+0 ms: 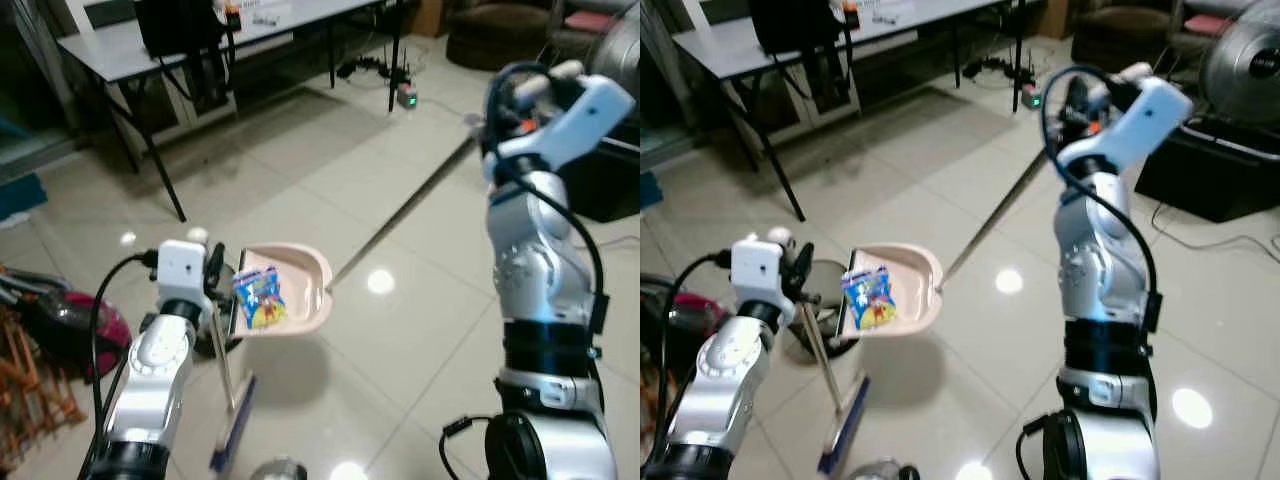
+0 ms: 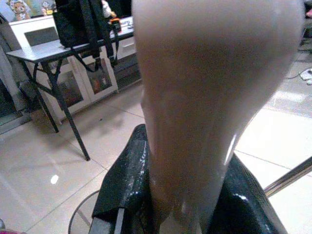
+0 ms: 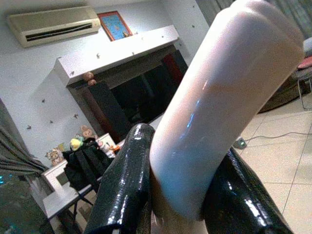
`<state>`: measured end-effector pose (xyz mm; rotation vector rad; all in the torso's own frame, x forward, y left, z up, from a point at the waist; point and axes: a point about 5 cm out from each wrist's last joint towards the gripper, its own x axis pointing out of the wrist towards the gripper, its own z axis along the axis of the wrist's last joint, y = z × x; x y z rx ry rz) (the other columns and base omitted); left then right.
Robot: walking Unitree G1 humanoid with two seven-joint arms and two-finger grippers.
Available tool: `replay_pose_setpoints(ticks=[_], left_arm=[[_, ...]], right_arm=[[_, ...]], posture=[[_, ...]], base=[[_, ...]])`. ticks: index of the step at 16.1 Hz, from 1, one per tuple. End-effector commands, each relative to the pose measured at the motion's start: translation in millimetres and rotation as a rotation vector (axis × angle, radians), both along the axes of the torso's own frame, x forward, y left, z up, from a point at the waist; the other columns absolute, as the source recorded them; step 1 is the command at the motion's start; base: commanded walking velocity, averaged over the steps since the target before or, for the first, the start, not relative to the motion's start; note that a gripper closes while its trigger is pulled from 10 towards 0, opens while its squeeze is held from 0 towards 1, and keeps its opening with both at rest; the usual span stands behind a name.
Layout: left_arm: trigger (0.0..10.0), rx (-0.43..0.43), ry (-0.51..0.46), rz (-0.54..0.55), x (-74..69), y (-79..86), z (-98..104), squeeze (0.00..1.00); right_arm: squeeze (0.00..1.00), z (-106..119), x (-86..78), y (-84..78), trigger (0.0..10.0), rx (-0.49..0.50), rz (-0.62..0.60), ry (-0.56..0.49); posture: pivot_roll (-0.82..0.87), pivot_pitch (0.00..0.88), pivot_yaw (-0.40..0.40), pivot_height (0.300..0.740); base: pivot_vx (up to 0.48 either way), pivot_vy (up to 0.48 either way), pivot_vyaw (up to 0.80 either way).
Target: Sweep floor
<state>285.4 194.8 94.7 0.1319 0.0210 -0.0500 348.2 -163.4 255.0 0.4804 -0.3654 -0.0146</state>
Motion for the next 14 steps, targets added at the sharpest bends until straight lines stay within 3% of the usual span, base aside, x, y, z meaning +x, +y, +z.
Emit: replay_pose_setpoints(ticks=[1,6,14], left_arm=[[10.0,0.012,-0.060,0.007,5.3,1.6,13.0,0.00],[10.0,0.003,-0.064,0.018,8.1,0.8,14.3,0.00],[10.0,0.007,-0.064,0.030,8.4,4.5,15.1,0.00]], right_arm=[[0.00,19.5,-0.6,1.9,10.0,0.017,0.008,-0.081],[0.00,22.1,3.2,8.4,10.0,-0.062,0.023,-0.076],[0.00,24.0,8.0,7.8,10.0,-0.033,0.025,-0.082]], posture=[[-0.04,0.000,0.071,0.740],[-0.04,0.000,0.068,0.740],[-0.03,0.000,0.064,0.740]], base=[[0.382,0.000,0.00],[0.419,0.000,0.09],[0.427,0.000,0.80]])
